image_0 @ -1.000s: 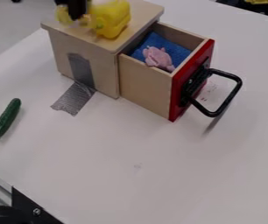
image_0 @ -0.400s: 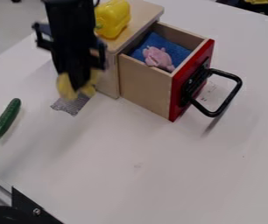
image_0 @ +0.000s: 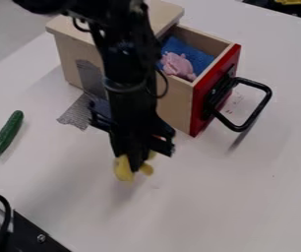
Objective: Put the yellow object on the table
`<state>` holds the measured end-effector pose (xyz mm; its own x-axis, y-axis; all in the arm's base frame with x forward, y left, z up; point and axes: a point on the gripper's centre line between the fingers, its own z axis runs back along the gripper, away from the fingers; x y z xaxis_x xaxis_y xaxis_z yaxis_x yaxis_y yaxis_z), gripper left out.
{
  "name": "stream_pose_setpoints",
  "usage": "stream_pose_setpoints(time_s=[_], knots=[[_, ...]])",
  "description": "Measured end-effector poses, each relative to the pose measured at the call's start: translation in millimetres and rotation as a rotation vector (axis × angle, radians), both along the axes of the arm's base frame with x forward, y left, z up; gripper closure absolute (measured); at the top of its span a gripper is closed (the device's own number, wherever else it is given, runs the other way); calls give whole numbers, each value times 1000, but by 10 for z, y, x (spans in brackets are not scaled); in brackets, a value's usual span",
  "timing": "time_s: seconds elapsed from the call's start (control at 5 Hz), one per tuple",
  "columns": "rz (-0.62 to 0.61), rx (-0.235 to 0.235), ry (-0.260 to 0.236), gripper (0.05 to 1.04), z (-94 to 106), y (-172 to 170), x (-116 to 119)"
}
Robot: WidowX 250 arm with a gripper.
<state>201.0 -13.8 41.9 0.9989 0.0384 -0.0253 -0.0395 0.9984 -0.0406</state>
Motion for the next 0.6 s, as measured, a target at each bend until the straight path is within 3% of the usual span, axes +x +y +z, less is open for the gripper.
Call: stream_pose_setpoints(time_s=[0.2,0.4,0.6], knots=[[-18,42,-9,757,42,-79,48],[-60,69,-21,436,226,-168,110],[-96,78,-67,155,531,-272,136]])
